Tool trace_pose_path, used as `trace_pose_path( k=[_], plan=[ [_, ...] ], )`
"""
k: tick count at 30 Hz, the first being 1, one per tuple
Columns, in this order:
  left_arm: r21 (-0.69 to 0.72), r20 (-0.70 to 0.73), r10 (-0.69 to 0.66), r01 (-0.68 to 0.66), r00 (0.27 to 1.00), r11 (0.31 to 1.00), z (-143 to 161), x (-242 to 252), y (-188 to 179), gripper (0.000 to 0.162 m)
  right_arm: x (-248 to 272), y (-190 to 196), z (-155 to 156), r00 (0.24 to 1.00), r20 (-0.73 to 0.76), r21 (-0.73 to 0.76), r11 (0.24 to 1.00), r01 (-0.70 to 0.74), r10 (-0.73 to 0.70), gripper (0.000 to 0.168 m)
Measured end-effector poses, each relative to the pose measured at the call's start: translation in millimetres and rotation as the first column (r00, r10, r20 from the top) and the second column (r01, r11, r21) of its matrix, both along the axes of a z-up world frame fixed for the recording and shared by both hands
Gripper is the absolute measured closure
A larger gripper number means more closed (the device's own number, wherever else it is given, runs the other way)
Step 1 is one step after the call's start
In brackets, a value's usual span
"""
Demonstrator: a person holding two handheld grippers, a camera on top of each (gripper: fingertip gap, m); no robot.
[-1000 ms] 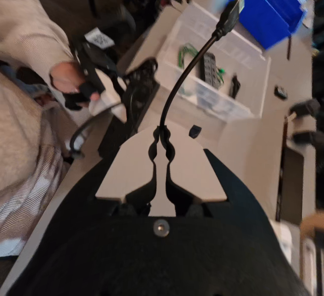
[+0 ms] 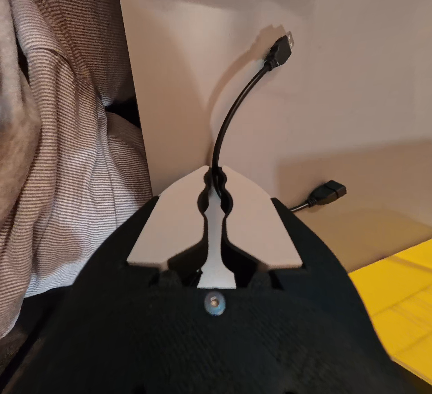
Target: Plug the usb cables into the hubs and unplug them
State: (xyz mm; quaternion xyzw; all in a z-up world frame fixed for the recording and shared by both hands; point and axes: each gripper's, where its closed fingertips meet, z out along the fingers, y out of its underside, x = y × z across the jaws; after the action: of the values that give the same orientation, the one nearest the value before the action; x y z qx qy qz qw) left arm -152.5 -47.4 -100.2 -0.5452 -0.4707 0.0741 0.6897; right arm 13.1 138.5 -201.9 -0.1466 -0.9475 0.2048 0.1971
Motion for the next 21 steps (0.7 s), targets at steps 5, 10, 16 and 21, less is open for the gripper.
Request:
trace_pose_path(
  k=[5,10,16,21],
  plan=[
    [0.037,-0.011,0.054,-0.054,0.998,0.998,16,-19,8,0.138,2,1,-4,1.000,0.004,-0.008,1.000,-0.007,0.007,0.164],
    [0.038,-0.072,0.112,-0.110,0.991,0.993,26,-29,18,0.138,1,0,-4,1.000,0.020,-0.071,0.997,0.022,-0.021,0.159],
    [0.091,-0.060,0.122,-0.117,0.991,0.989,25,-15,16,0.138,-7,-32,37,0.990,0.105,-0.440,0.889,0.130,-0.092,0.133],
    [0.116,-0.040,0.109,-0.104,0.993,0.988,16,-16,12,0.138,-49,-64,62,0.952,0.126,-0.637,0.713,0.294,-0.280,0.126]
  ],
)
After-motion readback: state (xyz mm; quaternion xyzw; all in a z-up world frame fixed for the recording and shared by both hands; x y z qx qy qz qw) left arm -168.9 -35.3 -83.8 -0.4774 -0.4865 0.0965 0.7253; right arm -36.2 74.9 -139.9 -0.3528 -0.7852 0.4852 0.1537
